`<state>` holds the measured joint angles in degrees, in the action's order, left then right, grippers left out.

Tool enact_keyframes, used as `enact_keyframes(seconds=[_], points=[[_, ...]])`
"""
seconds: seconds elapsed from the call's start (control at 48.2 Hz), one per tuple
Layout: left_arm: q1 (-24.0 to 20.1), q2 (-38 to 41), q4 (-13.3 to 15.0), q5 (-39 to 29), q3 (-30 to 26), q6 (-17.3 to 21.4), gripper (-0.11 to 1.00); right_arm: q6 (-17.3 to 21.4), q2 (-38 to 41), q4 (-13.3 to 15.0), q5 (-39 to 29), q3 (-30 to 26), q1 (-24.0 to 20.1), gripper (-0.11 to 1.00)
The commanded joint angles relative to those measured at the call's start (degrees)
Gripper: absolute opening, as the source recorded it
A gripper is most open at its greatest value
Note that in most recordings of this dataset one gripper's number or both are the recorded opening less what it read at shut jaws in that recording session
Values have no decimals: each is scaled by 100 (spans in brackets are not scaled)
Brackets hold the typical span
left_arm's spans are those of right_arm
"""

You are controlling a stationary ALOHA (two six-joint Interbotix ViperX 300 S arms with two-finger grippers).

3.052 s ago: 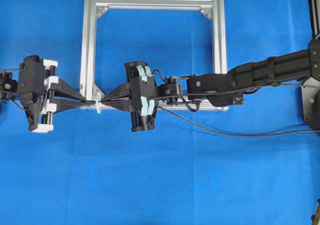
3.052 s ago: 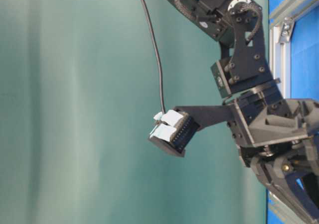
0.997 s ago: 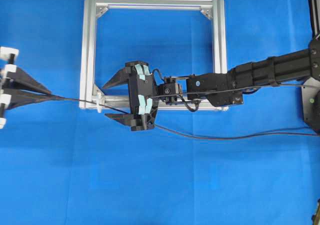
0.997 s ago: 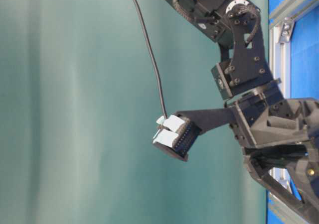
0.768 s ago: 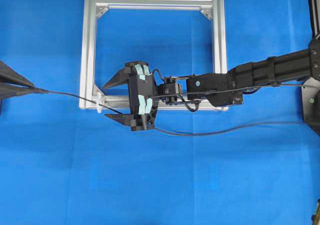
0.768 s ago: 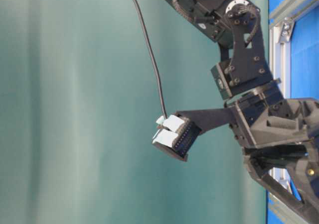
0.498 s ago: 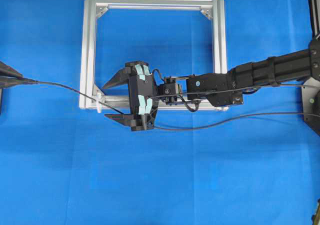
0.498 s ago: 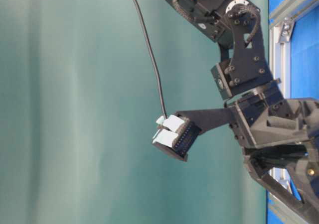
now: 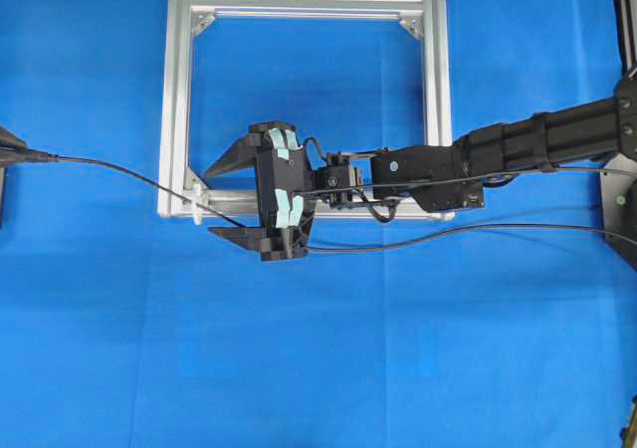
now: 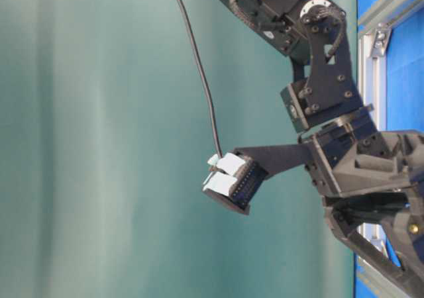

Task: Insert the wire through the string loop located on the left side.
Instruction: 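Pull the cable leftward through the loop with the left gripper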

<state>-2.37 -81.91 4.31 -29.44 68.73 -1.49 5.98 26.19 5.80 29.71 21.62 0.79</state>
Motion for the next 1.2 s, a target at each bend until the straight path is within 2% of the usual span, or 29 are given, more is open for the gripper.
enact_keyframes(seconds=[0.0, 0.353, 0.54, 0.602, 0.748, 0.831, 0.872, 1.184], points=[[-18, 79, -18, 114, -132, 9, 8, -18, -316, 0, 18, -114, -9, 97], [-18, 26, -18, 114, -158, 123, 8, -26, -316, 9, 35, -114, 0, 97], [-9, 53, -18, 132, -141, 53, 9, -26, -316, 0, 26, -114, 0, 97], [-18, 62, -18, 132, -141, 44, 18, -26, -316, 9, 26, -114, 0, 97], [-18, 44, -9, 158, -141, 35, 62, -26, -316, 9, 18, -114, 0, 97], [-18, 62, -9, 158, -132, 35, 83, -26, -308, 9, 18, -114, 0, 97], [-18, 70, -9, 158, -132, 35, 85, -26, -308, 0, 18, -114, 0, 97], [-18, 70, -9, 167, -123, 35, 82, 0, -439, -18, 18, -123, 0, 97]])
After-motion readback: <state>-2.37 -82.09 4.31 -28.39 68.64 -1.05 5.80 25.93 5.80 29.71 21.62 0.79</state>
